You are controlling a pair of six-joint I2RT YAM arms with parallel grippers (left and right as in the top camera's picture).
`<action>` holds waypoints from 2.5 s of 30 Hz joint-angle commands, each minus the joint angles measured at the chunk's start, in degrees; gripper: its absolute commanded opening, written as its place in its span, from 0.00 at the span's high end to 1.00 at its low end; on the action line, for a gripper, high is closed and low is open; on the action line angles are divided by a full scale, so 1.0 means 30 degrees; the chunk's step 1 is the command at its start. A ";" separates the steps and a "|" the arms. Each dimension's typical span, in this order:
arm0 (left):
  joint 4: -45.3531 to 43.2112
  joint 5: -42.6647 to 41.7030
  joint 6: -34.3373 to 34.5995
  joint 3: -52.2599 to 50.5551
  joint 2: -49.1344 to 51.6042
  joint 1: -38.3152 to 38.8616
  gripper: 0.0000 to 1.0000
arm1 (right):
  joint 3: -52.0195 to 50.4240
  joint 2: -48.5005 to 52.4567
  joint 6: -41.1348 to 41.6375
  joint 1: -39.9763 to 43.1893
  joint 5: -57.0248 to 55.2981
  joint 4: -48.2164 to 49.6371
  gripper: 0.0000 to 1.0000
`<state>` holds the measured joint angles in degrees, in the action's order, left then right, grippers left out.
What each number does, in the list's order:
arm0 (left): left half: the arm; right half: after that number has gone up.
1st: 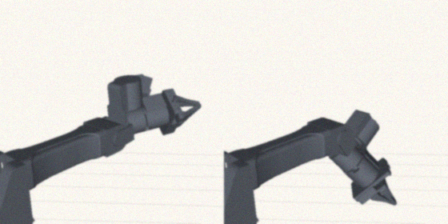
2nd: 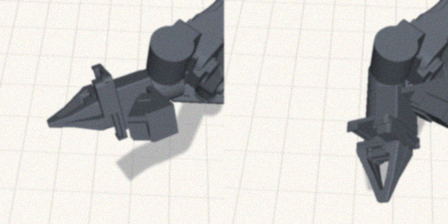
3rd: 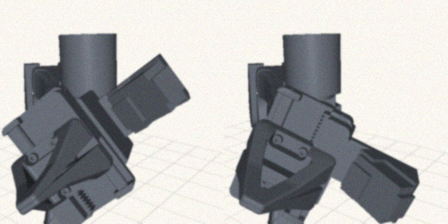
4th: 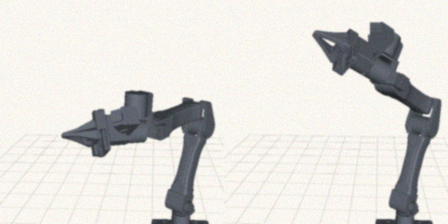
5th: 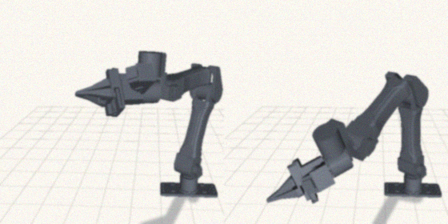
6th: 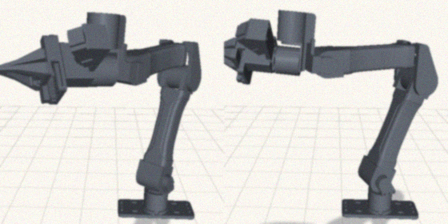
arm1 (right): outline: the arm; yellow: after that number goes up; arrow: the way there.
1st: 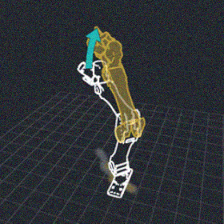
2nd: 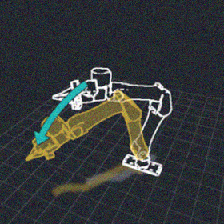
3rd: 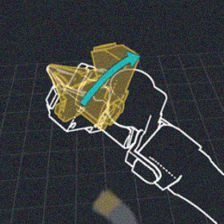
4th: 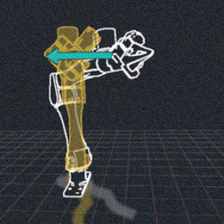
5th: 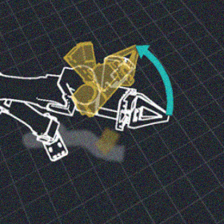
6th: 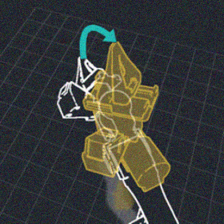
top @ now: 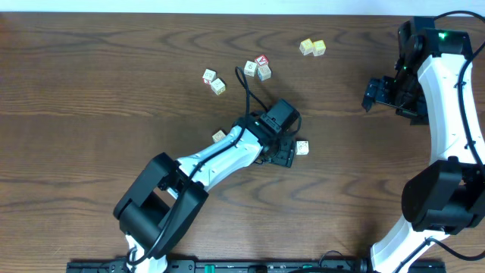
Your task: Lift 3 blocks
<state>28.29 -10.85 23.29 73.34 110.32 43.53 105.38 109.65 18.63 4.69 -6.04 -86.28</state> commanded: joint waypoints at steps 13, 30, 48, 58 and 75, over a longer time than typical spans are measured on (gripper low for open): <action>0.2368 -0.0036 -0.0168 0.0561 -0.3840 -0.2608 0.19 | 0.0204 -0.0459 -0.0015 0.0029 -0.0182 -0.0015 0.01; 0.4699 -0.0095 -0.1253 0.0561 -0.3847 -0.4911 0.20 | 0.0204 -0.0459 -0.0015 0.0029 -0.0182 -0.0015 0.01; 0.5129 -0.0087 -0.2827 0.0561 -0.6776 -0.3636 0.20 | 0.0204 -0.0459 -0.0015 0.0029 -0.0182 -0.0015 0.01; 0.5523 -0.0087 -0.2907 0.0561 -0.7206 -0.3519 0.20 | 0.0204 -0.0459 -0.0015 0.0029 -0.0182 -0.0015 0.01; 0.5646 0.2346 -0.4102 0.0561 -0.7548 -0.3519 0.20 | 0.0204 -0.0459 -0.0015 0.0029 -0.0182 -0.0015 0.01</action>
<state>44.91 -8.36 11.92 74.00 88.75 33.06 105.38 109.65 18.63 4.69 -6.07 -86.28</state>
